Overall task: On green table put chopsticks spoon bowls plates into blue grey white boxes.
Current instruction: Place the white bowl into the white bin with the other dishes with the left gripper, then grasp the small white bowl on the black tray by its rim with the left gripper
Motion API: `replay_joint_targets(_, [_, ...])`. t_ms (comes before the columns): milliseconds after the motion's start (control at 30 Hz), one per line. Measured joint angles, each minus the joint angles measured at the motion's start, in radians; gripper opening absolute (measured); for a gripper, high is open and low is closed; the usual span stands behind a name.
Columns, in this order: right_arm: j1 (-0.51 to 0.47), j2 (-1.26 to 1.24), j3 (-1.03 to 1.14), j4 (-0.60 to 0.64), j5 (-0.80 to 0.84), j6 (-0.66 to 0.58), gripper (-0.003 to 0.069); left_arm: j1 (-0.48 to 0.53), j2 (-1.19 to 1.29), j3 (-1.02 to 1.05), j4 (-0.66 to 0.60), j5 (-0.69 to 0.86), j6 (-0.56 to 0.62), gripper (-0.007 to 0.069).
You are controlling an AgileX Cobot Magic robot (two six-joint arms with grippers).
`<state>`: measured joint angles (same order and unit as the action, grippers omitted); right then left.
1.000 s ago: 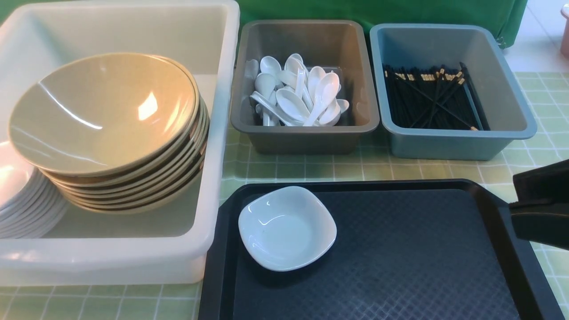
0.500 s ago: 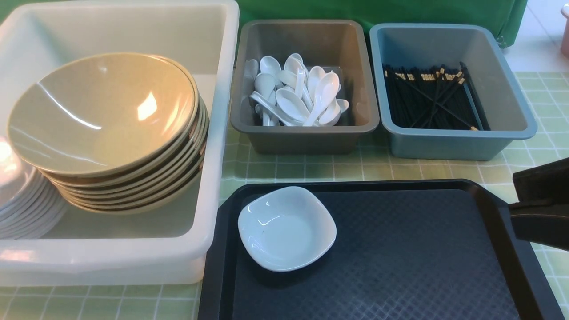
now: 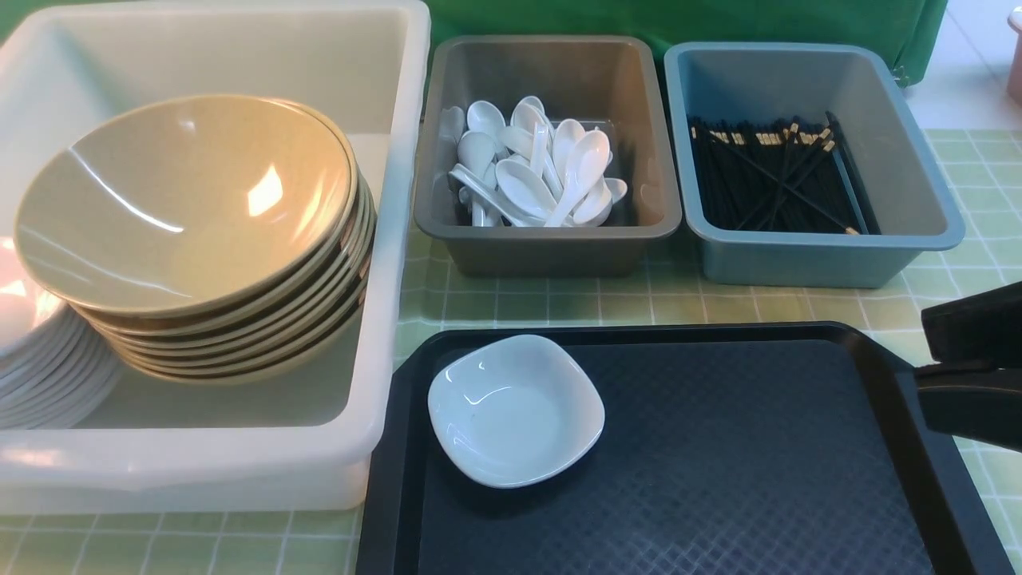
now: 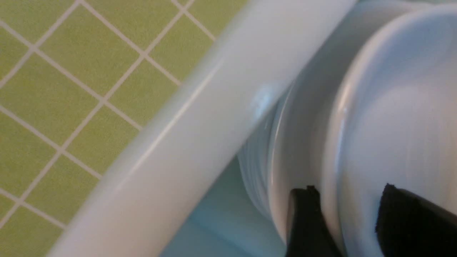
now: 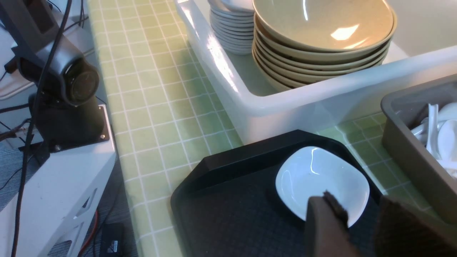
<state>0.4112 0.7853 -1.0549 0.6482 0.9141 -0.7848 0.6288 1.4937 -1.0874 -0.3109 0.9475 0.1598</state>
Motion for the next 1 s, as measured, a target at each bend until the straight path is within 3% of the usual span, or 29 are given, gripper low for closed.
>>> replay_joint_targets(33, [0.000,0.000,0.000,0.000,0.000,0.000,0.0219,-0.004,0.000,0.000,0.013,0.003,-0.002,0.0272])
replay_joint_targets(67, [0.000,0.000,0.000,0.000,0.000,0.000,0.0222,-0.041,0.000,0.000,0.066,0.010,-0.026,0.0355])
replay_joint_targets(100, [0.000,0.000,0.000,0.000,0.000,0.000,0.0222,-0.041,0.000,0.000,0.072,0.010,-0.031,0.0365])
replay_joint_targets(167, [0.000,0.000,0.000,0.000,0.000,0.000,0.0225,-0.084,0.000,0.000,0.179,0.032,-0.115,0.0482])
replay_joint_targets(267, [0.000,0.000,0.000,0.000,-0.001,0.000,0.0225,-0.104,-0.005,-0.002,0.287,0.034,-0.235,0.0583])
replay_joint_targets(400, [0.000,0.000,0.000,0.000,-0.002,-0.001,0.0228,-0.108,-0.059,-0.006,0.376,0.025,-0.343,0.0650])
replay_joint_targets(500, [0.000,0.000,0.000,0.000,-0.003,-0.001,0.0232,-0.114,-0.113,-0.027,0.361,0.052,-0.342,0.0649])
replay_joint_targets(633, [0.000,0.000,0.000,0.001,-0.003,-0.001,0.0235,-0.197,-0.212,-0.057,0.287,0.063,-0.232,0.0648])
replay_joint_targets(800, [0.000,0.000,0.000,0.001,-0.008,-0.001,0.0235,-0.477,-0.330,-0.062,0.104,0.099,0.105,0.0634])
replay_joint_targets(1000, [0.000,0.000,0.000,0.001,-0.011,-0.001,0.0235,-0.829,-0.300,-0.064,-0.113,0.129,0.319,0.0556])
